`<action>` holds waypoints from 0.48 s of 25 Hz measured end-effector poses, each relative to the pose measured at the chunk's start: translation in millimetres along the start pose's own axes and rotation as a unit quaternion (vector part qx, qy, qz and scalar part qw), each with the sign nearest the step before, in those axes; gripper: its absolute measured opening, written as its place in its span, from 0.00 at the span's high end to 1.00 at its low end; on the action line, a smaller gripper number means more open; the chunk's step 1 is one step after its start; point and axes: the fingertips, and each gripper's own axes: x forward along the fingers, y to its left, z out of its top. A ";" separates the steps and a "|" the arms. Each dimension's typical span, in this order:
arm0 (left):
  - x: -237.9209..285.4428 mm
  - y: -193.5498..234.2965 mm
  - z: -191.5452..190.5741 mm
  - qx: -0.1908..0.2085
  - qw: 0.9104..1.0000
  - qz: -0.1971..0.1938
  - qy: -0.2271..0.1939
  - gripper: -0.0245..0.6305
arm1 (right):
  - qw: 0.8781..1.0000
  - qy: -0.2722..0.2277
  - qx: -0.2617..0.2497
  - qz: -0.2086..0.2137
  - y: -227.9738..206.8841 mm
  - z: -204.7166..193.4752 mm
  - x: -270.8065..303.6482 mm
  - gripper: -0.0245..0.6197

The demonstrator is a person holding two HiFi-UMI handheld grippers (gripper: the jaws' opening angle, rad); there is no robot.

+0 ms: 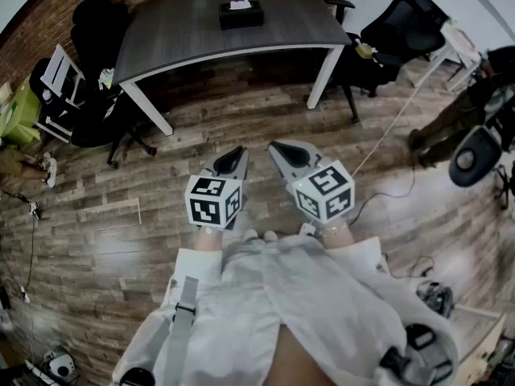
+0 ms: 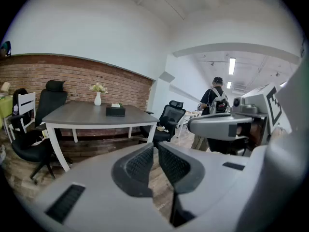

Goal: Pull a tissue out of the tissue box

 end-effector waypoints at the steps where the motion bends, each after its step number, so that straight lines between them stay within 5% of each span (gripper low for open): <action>1: 0.4 -1.2 -1.7 0.000 1.000 -0.003 0.003 0.91 | 1.000 0.003 -0.001 -0.001 0.4 -2.3 -0.7 0.96; 12: 4.9 -6.9 0.0 0.009 1.000 -0.001 0.001 0.92 | 1.000 0.015 0.007 -0.005 -5.5 -17.5 -2.8 0.96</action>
